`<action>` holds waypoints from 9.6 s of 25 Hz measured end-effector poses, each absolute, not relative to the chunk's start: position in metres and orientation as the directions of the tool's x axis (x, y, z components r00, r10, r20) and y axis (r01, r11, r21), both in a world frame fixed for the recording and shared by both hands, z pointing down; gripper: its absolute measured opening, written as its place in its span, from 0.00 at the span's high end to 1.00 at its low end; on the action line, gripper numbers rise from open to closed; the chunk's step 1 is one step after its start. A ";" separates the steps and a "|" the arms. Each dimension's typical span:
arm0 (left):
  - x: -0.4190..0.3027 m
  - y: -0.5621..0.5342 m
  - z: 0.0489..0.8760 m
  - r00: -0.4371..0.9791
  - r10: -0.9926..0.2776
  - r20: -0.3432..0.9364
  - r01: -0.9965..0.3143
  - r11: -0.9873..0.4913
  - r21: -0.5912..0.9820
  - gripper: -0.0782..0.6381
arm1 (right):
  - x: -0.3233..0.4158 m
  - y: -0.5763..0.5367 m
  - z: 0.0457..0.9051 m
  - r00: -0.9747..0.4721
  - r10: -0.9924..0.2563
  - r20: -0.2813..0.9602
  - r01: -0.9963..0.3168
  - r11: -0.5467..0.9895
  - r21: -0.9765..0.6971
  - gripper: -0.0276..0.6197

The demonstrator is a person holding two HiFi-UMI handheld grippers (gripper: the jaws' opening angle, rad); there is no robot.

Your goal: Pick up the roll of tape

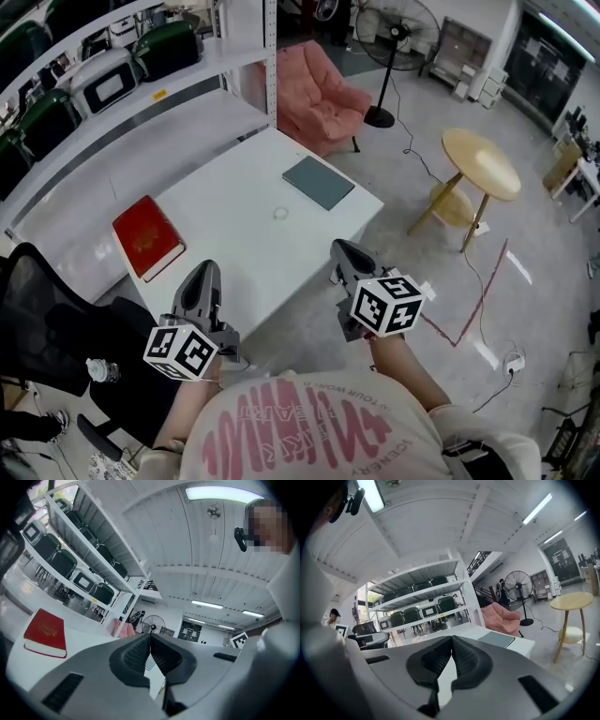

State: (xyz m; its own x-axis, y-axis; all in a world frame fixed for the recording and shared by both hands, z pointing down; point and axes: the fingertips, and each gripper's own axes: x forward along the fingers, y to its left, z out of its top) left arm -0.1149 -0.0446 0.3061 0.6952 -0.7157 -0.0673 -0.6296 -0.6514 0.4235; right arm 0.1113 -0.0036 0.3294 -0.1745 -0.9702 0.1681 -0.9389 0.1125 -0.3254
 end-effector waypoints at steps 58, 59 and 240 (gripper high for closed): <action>-0.167 -0.215 0.420 0.192 -0.957 0.219 -0.871 -0.063 0.487 0.86 | 0.096 -0.334 0.531 -0.490 -0.523 0.698 -0.811 0.566 -0.146 0.93; -0.171 -0.213 0.422 0.182 -0.958 0.224 -0.871 -0.052 0.489 0.86 | 0.097 -0.336 0.536 -0.475 -0.518 0.711 -0.815 0.563 -0.134 0.93; -0.164 -0.195 0.422 0.144 -0.975 0.169 -0.801 -0.014 0.599 0.86 | 0.072 -0.330 0.484 -0.568 -0.609 0.554 -0.808 0.540 -0.234 0.84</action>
